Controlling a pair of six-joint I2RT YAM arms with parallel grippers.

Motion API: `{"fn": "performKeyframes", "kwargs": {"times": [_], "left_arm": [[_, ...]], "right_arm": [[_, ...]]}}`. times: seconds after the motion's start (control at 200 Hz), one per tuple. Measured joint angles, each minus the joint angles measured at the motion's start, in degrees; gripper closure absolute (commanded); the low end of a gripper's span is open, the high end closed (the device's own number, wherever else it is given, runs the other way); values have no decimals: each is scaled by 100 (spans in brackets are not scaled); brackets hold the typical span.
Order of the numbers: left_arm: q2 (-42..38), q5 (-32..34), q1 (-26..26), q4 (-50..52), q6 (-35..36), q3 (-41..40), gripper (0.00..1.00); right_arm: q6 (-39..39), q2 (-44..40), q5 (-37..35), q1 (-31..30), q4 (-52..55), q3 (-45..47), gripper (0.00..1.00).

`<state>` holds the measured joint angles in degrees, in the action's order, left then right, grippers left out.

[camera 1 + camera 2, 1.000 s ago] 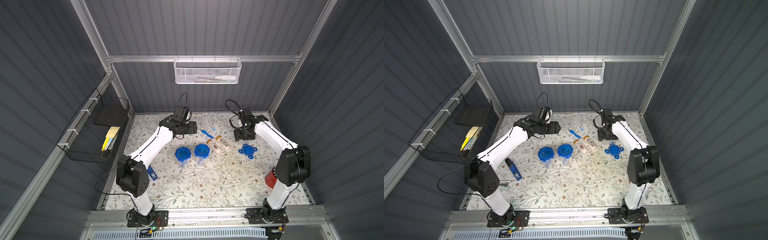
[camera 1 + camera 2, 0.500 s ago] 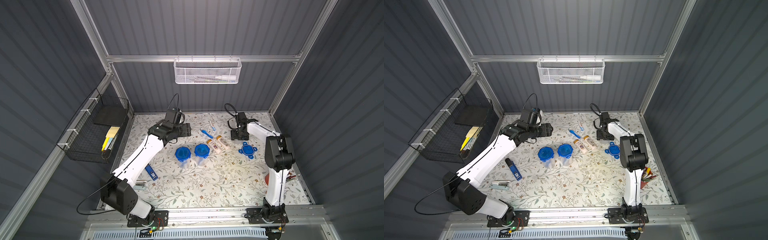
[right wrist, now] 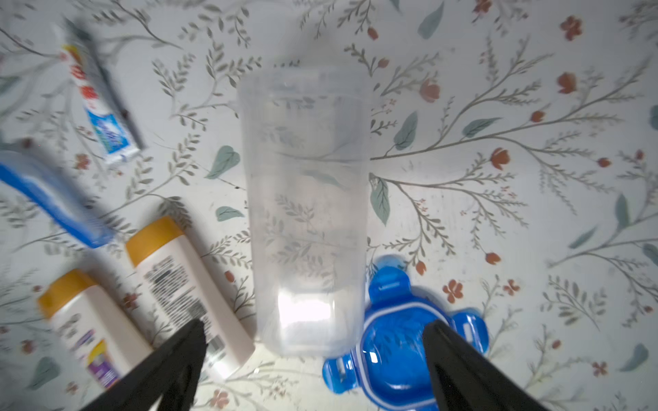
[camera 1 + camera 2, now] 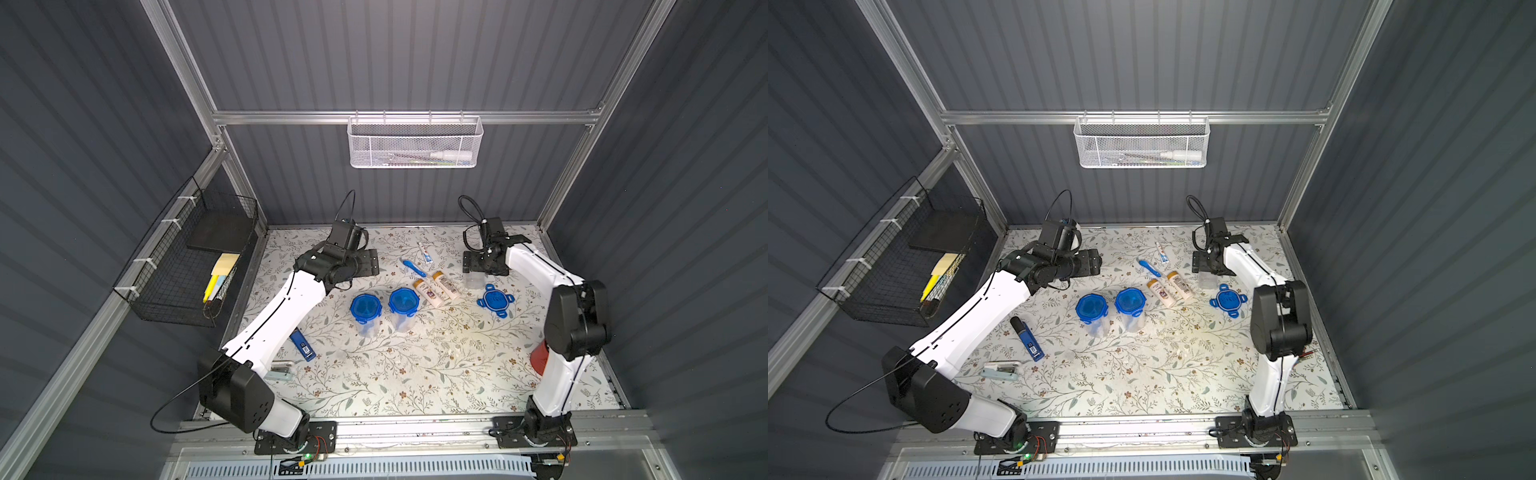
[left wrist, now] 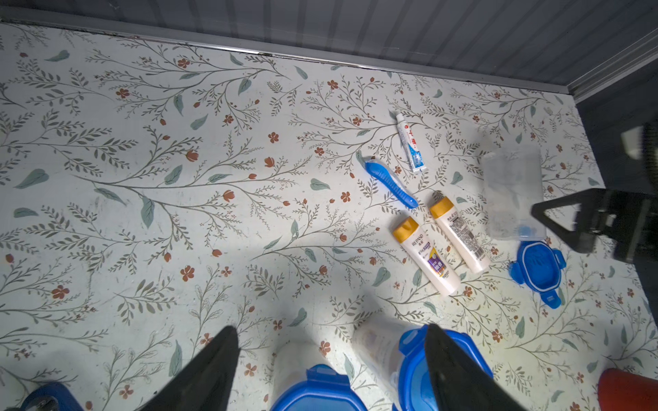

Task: Take out toiletry kits
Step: Place the container at the center of the board, then adjust the container at the center of the board.

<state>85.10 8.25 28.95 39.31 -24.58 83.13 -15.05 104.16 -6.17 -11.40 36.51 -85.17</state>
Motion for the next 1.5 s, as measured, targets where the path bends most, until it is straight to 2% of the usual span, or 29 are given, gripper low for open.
{"fn": "performKeyframes", "kwargs": {"times": [0.205, 0.34, 0.49, 0.505, 0.515, 0.525, 0.605, 0.715, 0.9, 0.981, 1.106, 1.226, 1.316, 1.496], "left_arm": [[-15, 140, 0, 74, 15, 7, 16], [-87, 92, 0, 26, 9, 7, 11], [-262, -81, 0, -122, -72, 4, 9], [-289, -85, 0, -133, -83, 4, 8], [-299, -92, 0, -140, -92, 2, 2], [-315, -101, 0, -149, -107, -2, 1], [-459, -184, 0, -199, -214, -66, 1], [-660, -330, 0, -264, -310, -345, 0], [-627, -675, 122, -254, -356, -535, 1], [-542, -822, 262, -251, -369, -520, 10], [-140, -966, 540, -140, -332, -184, 30], [157, -931, 837, -57, -315, 107, 31], [203, -833, 1051, 39, -345, 142, 36], [203, -656, 1421, 332, -455, 146, 57]], "right_arm": [[-144, -1976, 514, -17, -393, 997, 1], [-146, -2933, 1626, -68, -1054, 1777, 1], [-146, -3257, 2986, -225, -1513, 2251, 1], [-144, -3261, 3112, -247, -1547, 2269, 1], [-140, -3261, 3176, -262, -1558, 2275, 1], [-142, -3261, 3259, -280, -1580, 2280, 1], [-79, -3263, 3744, -463, -1646, 2288, 1], [-114, -3394, 4046, -857, -1871, 2439, 1], [-669, -4234, 4382, -1169, -3021, 3672, 2], [-855, -4317, 4323, -1169, -3224, 3871, 9], [-1099, -4218, 4109, -1167, -3268, 3888, 23], [-1196, -3886, 4061, -1165, -3324, 3891, 41], [-1182, -3571, 4096, -1163, -3370, 3901, 53], [-1156, -3014, 4188, -1152, -3335, 3790, 58]]}}
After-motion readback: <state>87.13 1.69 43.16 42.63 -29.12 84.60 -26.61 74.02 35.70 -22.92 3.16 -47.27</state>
